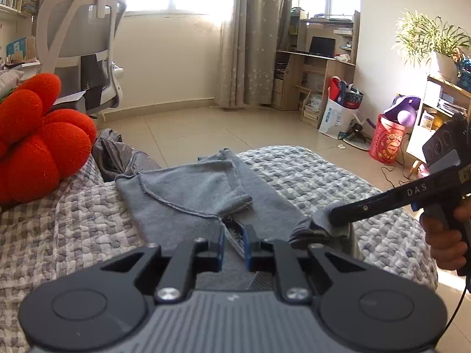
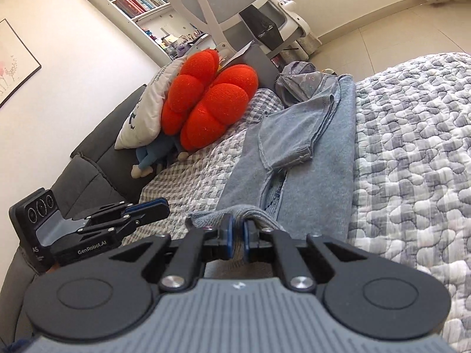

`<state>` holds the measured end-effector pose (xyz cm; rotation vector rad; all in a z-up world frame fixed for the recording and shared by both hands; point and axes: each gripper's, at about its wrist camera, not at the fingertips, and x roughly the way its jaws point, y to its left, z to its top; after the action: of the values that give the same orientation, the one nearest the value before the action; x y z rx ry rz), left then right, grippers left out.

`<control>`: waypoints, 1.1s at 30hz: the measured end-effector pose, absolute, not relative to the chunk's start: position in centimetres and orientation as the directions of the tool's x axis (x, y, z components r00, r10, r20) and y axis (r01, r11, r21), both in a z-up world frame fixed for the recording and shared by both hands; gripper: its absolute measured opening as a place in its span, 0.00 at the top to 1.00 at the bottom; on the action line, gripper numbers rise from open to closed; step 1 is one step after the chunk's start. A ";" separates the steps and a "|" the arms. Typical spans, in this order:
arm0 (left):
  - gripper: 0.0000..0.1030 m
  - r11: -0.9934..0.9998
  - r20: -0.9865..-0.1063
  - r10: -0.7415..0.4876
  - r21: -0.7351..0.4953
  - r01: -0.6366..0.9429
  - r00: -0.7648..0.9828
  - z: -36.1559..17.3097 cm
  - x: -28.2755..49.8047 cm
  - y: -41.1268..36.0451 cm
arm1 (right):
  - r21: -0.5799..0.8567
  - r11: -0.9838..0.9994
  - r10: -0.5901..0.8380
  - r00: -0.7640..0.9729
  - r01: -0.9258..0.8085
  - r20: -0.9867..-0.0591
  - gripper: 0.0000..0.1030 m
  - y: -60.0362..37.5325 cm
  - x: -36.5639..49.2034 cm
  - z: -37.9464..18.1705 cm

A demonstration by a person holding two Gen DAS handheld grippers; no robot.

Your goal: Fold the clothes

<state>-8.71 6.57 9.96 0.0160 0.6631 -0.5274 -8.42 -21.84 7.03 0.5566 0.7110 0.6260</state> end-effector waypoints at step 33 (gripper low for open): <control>0.50 0.926 -0.701 -0.376 -0.254 0.280 0.606 4.2 -9.5 8.3 | 0.187 0.833 0.530 0.655 -0.521 -0.538 0.49 -18.8 -7.0 3.8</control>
<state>-9.48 8.34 4.25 -0.1229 0.8383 -0.3807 -7.00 -18.84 3.78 0.0164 0.6150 0.5958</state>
